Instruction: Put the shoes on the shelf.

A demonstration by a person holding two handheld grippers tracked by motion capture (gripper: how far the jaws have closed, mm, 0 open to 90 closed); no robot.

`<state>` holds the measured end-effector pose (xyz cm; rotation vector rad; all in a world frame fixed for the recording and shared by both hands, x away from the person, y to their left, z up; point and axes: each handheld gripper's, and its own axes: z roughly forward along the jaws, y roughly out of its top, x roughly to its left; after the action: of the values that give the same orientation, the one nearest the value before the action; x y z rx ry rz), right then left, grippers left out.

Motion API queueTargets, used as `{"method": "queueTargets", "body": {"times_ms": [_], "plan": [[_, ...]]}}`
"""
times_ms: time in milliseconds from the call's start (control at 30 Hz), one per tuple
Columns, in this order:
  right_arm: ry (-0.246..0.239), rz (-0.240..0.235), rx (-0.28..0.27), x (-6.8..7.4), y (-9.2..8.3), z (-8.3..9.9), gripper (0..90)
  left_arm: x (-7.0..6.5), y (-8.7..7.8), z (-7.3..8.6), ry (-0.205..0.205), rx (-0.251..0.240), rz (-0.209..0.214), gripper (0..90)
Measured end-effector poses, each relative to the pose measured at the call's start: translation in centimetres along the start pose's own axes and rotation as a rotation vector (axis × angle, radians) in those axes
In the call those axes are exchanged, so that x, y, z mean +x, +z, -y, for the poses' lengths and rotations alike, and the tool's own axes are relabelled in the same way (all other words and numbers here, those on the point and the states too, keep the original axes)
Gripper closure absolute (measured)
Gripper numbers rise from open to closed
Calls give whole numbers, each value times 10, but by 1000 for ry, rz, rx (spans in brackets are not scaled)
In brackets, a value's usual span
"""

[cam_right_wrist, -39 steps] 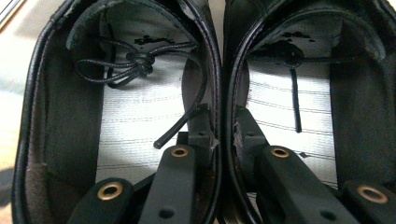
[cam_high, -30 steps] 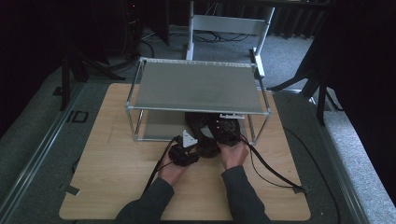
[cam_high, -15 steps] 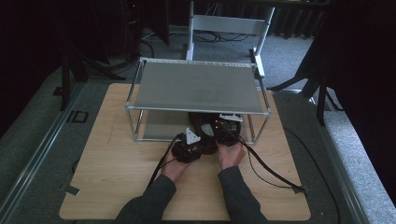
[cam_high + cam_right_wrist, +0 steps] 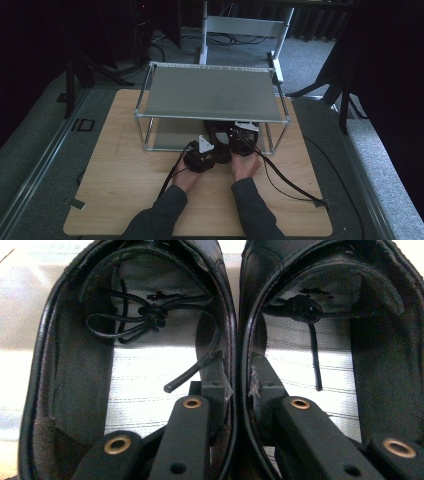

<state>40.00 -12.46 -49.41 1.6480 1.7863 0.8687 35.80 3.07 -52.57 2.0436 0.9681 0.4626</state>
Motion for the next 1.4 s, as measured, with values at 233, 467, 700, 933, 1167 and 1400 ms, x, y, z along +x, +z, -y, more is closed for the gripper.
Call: {"method": "queueTargets", "body": {"times_ms": [233, 467, 700, 933, 1167, 1400], "plan": [[-1, 2, -6, 0, 0, 0, 807, 2, 1, 0, 6, -5, 13, 671], [9, 19, -36, 2, 0, 3, 807, 3, 2, 0, 9, -6, 10, 671], [-1, 37, -90, 4, 1, 6, 810, 5, 6, -1, 13, -4, -3, 676], [11, 37, -90, 2, 4, 3, 809, 5, 8, -4, 22, -1, -17, 676], [3, 47, -147, 4, 4, 8, 810, 6, 11, -6, 23, 9, -30, 680], [-14, 32, -155, 1, 9, 3, 762, 7, 13, -6, 27, 7, -40, 677]]}}
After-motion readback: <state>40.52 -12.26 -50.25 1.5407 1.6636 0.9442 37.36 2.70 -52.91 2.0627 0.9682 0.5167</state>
